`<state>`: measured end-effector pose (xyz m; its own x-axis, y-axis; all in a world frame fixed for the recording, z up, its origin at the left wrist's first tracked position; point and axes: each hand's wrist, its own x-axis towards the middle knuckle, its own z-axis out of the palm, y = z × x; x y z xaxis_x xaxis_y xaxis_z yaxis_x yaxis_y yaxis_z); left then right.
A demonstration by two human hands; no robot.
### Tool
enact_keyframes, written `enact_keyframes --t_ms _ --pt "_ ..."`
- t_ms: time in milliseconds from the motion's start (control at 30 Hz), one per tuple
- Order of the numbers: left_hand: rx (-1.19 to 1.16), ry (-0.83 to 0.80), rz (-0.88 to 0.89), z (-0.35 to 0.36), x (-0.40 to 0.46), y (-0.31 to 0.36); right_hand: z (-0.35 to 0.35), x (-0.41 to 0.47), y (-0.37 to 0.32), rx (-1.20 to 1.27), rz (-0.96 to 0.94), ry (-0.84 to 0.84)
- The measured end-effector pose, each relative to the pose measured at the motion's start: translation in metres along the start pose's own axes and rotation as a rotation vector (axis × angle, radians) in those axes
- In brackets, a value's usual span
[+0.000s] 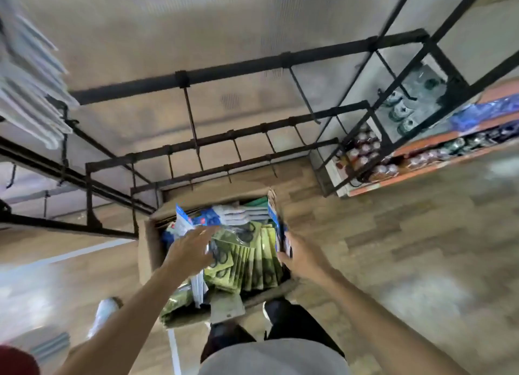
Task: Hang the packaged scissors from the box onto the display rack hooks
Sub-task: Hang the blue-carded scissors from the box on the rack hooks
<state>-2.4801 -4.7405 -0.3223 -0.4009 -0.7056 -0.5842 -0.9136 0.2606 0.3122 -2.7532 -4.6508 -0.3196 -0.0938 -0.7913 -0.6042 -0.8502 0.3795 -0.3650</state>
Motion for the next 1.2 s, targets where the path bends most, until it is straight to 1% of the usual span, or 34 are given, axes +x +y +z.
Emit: enact_keyframes --t_ms 67,133,300,433,533,600,700,767,800,833,867,933,967,1000,1200 --pt "0.077 0.031 -0.071 0.0 0.015 0.002 -0.008 0.002 0.008 0.019 0.012 0.003" --pt "0.091 0.053 -0.099 0.001 0.03 -0.001 -0.014 0.006 0.015 0.006 0.012 -0.024" --pt "0.091 -0.012 -0.127 0.005 0.066 -0.011 -0.026 0.016 0.014 -0.011 -0.016 -0.068" --pt "0.048 -0.021 -0.148 0.012 0.083 -0.013 -0.028 0.023 0.012 -0.005 -0.055 -0.052" --pt "-0.028 0.1 -0.163 0.017 0.09 -0.012 -0.024 0.027 0.016 -0.02 -0.065 -0.047" --pt "-0.043 0.187 -0.159 0.02 0.091 -0.009 -0.021 0.029 0.019 -0.031 -0.041 -0.08" --pt "0.057 0.313 -0.138 0.028 0.081 -0.003 -0.012 0.032 0.029 -0.06 -0.014 -0.132" --pt "0.174 0.369 -0.077 0.038 0.072 0.005 -0.007 0.032 0.035 -0.084 0.003 -0.159" --pt "0.187 0.394 -0.03 0.045 0.069 0.011 -0.005 0.032 0.037 -0.097 0.012 -0.168" --pt "0.127 0.352 0.018 0.051 0.068 0.018 -0.003 0.032 0.039 -0.104 0.02 -0.176" --pt "0.023 0.269 0.054 0.056 0.067 0.029 -0.001 0.033 0.041 -0.11 0.022 -0.18" --pt "-0.156 -0.021 0.096 0.064 0.067 0.055 0.003 0.033 0.045 -0.129 0.023 -0.171" --pt "-0.193 -0.127 0.112 0.07 0.067 0.066 0.005 0.032 0.047 -0.14 0.021 -0.166" --pt "-0.216 -0.18 0.107 0.075 0.069 0.077 0.006 0.031 0.049 -0.152 0.021 -0.17" --pt "-0.397 -0.208 -0.094 0.105 0.086 0.111 0.015 0.019 0.067 -0.204 0.022 -0.198"
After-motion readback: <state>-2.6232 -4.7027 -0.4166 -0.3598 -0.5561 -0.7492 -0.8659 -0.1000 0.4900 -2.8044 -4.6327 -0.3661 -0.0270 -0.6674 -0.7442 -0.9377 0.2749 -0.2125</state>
